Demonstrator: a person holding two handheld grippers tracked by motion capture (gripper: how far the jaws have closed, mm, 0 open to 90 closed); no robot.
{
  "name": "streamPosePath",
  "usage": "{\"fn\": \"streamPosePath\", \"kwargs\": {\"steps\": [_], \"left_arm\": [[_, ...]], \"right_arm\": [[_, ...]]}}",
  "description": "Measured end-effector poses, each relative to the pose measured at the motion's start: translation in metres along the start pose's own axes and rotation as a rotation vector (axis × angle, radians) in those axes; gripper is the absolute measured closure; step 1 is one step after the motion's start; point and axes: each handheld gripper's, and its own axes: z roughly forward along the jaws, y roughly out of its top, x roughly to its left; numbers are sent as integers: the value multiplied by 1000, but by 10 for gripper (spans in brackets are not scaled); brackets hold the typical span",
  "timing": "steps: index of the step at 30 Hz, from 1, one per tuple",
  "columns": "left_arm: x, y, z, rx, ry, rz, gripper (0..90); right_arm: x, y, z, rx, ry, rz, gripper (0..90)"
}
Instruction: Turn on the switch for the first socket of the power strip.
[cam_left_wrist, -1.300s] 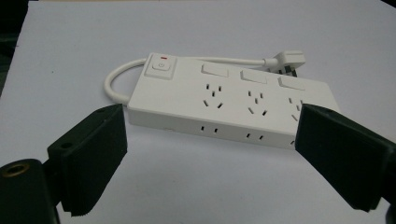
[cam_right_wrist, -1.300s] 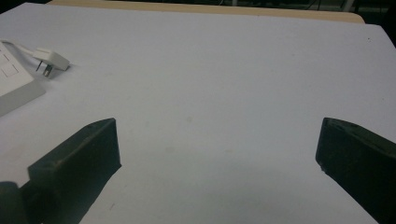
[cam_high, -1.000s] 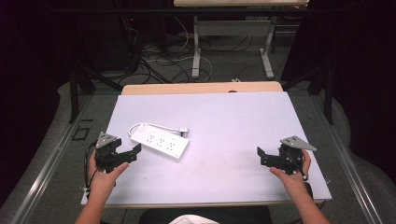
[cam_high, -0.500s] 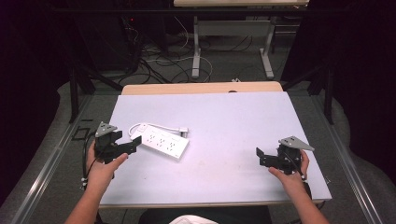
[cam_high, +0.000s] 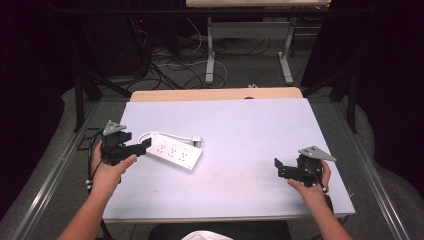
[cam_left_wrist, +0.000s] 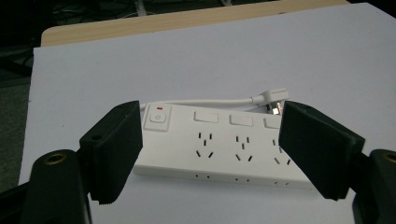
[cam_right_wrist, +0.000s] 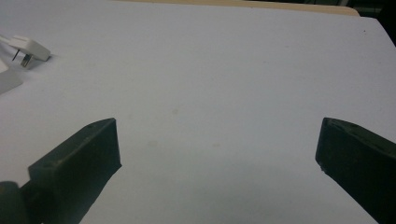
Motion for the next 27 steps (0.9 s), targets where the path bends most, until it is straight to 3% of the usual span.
{"fn": "streamPosePath", "kwargs": {"steps": [14,27], "left_arm": [[-1,17,5,35,5,28,240],[6,31,15,71,-14,-27,263]], "right_arm": [[0,-1,2,1,-4,1,0],[1,-2,4,11,6,3,0]]}}
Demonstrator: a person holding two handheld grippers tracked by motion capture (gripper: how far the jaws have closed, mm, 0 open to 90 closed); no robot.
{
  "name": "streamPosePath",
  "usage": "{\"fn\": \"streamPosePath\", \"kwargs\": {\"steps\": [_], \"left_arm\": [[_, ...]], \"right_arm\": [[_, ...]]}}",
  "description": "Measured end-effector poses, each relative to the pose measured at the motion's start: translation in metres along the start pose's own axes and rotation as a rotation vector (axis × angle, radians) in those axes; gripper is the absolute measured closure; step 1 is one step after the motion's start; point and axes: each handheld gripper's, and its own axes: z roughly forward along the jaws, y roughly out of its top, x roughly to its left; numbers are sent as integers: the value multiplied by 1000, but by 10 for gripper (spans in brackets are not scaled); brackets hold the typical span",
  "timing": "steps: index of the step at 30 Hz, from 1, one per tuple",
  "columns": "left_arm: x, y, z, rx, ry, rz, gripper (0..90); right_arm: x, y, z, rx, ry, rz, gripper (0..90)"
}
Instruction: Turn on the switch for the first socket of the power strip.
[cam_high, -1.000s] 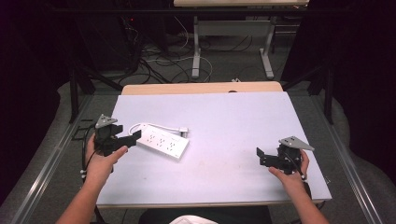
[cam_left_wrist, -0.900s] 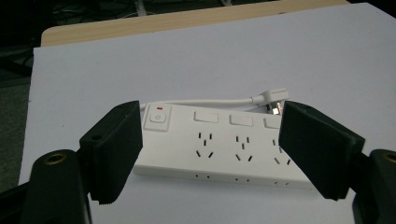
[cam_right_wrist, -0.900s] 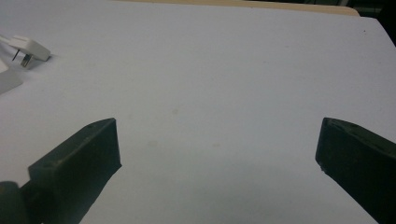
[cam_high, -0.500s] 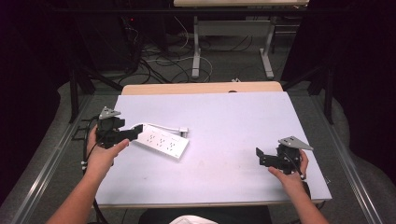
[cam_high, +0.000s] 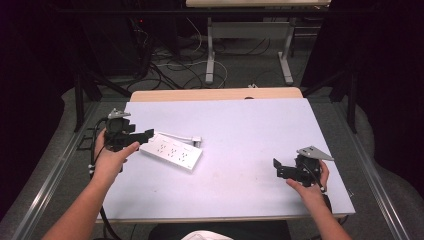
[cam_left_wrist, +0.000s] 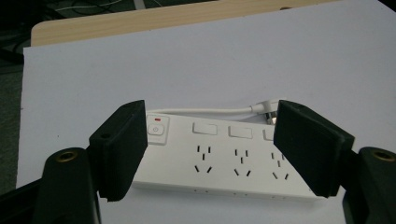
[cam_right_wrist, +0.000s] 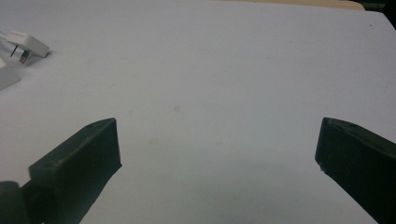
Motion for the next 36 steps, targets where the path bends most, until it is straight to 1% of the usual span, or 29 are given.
{"fn": "streamPosePath", "kwargs": {"steps": [6,7,11,12,13,14,15,17,18,19,20,21,22,24,25,26,28,29,30,31,32,35,36], "left_arm": [[4,7,5,10,-6,-49,275],[4,8,6,20,-5,-59,280],[5,13,9,30,0,-76,295],[6,14,9,38,2,-72,300],[6,15,11,22,6,-84,303],[7,17,11,38,0,-80,305],[7,18,12,38,1,-90,307],[8,20,14,38,4,-102,310],[9,21,15,48,9,-104,312],[9,21,17,38,7,-117,314],[9,22,17,49,9,-125,315],[10,23,18,44,8,-128,315],[11,23,19,54,7,-129,315],[12,24,22,50,6,-152,317],[13,24,22,59,4,-155,317],[14,24,24,55,6,-165,317],[16,25,26,65,1,-180,321],[16,25,27,58,6,-187,321],[17,26,28,69,5,-191,323],[17,26,29,67,5,-198,324],[18,26,31,67,9,-197,325],[19,27,33,83,6,-207,330],[19,27,35,75,12,-214,332]], "right_arm": [[0,0,1,5,0,0,0],[0,-1,1,6,1,4,0],[0,-1,1,5,3,0,0],[0,-1,1,5,3,5,0],[0,-1,1,7,3,6,0],[0,-1,1,14,3,5,0],[0,-1,2,5,6,6,0],[-1,-1,2,5,7,1,0],[-1,-1,2,6,7,1,0],[-1,-1,2,4,10,-4,0],[-1,-1,2,4,12,-7,0],[-1,-1,2,6,12,-8,0],[0,-1,2,7,11,-4,0],[-1,-1,3,8,14,-7,0],[-1,-1,3,11,10,-5,0],[-1,-1,3,11,10,-5,0],[-1,-2,3,11,12,11,0],[-1,-2,3,11,12,11,0],[-1,-2,3,10,11,11,0],[-1,-2,3,10,11,11,0],[-1,-2,3,10,12,12,0],[-1,-2,3,10,13,11,0],[-1,-2,4,11,13,11,0]]}}
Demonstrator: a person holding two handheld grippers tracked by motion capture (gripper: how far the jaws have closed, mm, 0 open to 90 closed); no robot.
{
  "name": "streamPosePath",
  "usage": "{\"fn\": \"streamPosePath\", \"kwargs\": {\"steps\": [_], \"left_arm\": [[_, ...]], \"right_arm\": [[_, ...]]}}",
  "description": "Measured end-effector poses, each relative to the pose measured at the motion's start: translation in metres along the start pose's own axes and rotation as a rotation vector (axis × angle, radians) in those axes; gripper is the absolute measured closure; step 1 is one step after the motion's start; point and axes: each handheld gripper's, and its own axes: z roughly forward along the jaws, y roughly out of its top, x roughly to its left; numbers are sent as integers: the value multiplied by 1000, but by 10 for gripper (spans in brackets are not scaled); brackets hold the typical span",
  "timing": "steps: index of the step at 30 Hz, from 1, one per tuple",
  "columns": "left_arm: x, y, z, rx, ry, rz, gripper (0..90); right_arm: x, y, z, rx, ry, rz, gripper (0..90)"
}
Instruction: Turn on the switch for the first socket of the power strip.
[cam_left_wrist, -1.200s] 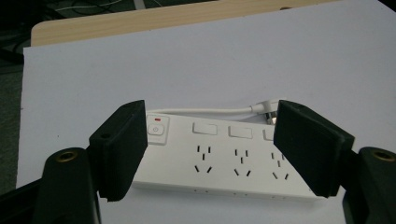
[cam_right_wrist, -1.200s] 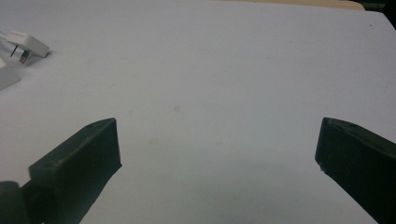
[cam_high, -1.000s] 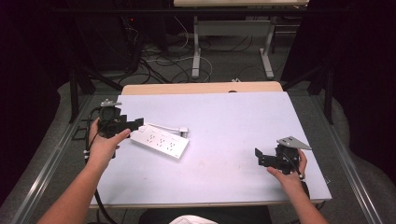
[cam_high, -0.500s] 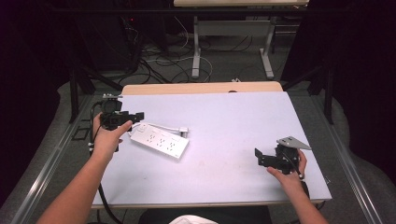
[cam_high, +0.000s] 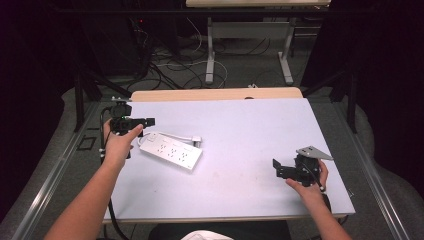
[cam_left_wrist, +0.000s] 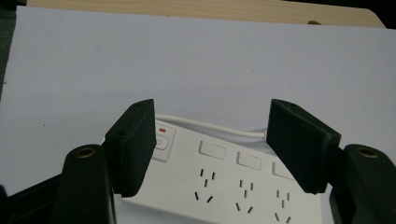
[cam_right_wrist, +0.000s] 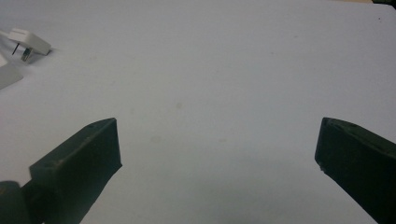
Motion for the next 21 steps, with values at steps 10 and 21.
{"fn": "streamPosePath", "kwargs": {"steps": [10,21], "left_arm": [[3,3,12,66,-19,-29,354],[4,4,31,110,-37,-68,383]], "right_arm": [[-1,0,1,-5,-5,0,0],[-3,-1,1,4,4,4,0]]}}
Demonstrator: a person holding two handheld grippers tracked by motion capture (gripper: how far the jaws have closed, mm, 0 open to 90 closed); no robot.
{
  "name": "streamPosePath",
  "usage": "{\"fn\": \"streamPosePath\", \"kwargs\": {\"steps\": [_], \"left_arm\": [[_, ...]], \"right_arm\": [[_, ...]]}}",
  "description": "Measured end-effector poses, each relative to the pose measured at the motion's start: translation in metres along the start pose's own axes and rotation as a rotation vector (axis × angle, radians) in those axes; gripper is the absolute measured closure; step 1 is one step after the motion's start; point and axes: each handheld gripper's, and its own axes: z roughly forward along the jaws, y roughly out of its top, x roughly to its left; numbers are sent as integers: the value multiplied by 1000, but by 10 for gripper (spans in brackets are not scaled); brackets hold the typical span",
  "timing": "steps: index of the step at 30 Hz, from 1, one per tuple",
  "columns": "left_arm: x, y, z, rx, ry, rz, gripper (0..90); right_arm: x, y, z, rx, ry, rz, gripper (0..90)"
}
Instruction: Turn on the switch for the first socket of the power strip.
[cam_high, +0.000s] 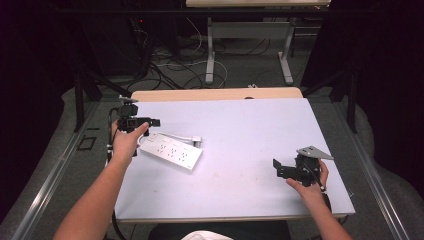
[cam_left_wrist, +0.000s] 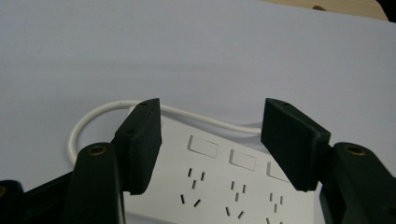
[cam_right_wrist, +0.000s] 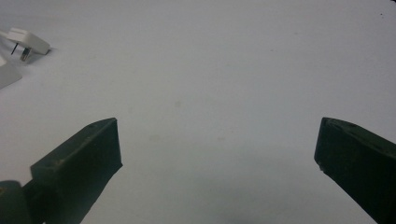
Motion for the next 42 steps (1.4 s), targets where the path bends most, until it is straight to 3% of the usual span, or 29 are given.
{"fn": "streamPosePath", "kwargs": {"steps": [11,19,23,24,34,42], "left_arm": [[-4,1,17,46,-6,-18,402],[-5,1,28,56,11,-21,418],[-4,2,32,85,24,-7,439],[-5,1,34,84,20,-21,448],[-7,0,44,141,65,3,525],[-10,-1,51,150,81,26,613]], "right_arm": [[-1,0,0,3,2,4,0],[-1,0,1,-2,0,6,1],[-1,0,0,3,7,5,2],[-2,0,0,3,8,5,2],[-2,-1,1,8,11,12,3],[-2,-1,2,12,12,15,4]]}}
